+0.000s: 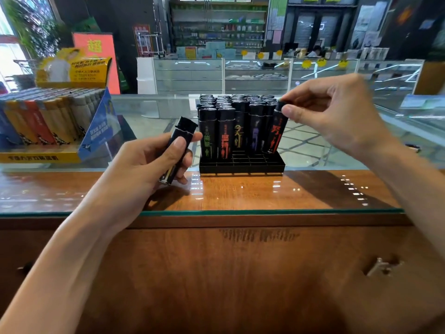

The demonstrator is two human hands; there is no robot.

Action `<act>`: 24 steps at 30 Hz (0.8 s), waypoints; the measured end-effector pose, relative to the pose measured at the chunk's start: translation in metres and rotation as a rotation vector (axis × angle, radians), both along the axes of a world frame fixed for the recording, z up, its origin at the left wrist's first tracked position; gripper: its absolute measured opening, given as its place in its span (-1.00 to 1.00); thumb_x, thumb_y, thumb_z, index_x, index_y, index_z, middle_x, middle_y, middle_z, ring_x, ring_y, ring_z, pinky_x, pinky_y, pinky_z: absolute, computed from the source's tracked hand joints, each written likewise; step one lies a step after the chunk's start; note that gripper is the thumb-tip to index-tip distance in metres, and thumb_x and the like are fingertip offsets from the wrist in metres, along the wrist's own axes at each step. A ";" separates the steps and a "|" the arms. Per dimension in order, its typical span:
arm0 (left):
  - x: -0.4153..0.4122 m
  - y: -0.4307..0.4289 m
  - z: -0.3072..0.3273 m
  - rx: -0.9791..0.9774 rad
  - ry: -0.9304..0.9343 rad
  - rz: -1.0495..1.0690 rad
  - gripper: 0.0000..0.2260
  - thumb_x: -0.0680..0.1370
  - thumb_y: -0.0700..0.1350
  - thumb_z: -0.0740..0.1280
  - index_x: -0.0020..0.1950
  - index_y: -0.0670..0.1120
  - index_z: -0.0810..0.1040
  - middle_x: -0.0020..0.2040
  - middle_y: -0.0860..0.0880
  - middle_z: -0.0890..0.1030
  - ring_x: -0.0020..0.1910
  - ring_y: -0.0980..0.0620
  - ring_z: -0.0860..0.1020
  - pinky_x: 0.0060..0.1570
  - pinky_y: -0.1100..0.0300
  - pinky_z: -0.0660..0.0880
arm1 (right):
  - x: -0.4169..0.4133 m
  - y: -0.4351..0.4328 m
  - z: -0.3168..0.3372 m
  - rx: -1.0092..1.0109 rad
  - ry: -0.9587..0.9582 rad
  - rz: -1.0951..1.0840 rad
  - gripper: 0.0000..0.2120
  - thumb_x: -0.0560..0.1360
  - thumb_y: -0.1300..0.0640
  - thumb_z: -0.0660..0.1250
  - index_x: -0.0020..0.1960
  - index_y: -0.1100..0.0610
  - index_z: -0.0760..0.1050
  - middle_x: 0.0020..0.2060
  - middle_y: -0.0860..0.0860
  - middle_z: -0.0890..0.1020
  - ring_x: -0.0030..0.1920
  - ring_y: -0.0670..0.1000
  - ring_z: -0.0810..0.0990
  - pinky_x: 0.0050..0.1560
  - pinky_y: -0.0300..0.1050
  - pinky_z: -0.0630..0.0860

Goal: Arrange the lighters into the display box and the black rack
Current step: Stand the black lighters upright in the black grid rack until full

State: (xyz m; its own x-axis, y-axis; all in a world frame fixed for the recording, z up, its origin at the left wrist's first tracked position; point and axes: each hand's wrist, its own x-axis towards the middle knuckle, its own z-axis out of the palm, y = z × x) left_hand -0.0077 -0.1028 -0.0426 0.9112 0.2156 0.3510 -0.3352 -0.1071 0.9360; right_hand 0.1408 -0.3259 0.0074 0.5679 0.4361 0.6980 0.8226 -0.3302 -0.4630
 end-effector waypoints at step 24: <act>-0.001 -0.003 0.004 0.017 0.025 0.019 -0.76 0.45 -0.02 0.28 0.03 0.03 0.68 -0.27 -0.04 0.49 -0.32 0.10 0.42 -0.33 0.24 0.55 | -0.008 0.010 -0.012 0.037 -0.167 -0.027 -0.77 0.35 0.18 0.51 -0.02 0.22 0.64 -0.19 0.06 0.66 -0.21 0.01 0.62 -0.10 -0.18 0.56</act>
State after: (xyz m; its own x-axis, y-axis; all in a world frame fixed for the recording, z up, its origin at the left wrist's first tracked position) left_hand -0.0085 -0.1063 -0.0388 0.9154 0.2274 0.3323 -0.3099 -0.1290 0.9420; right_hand 0.1332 -0.3164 -0.0047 0.4540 0.3942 0.7990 0.8800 -0.3387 -0.3330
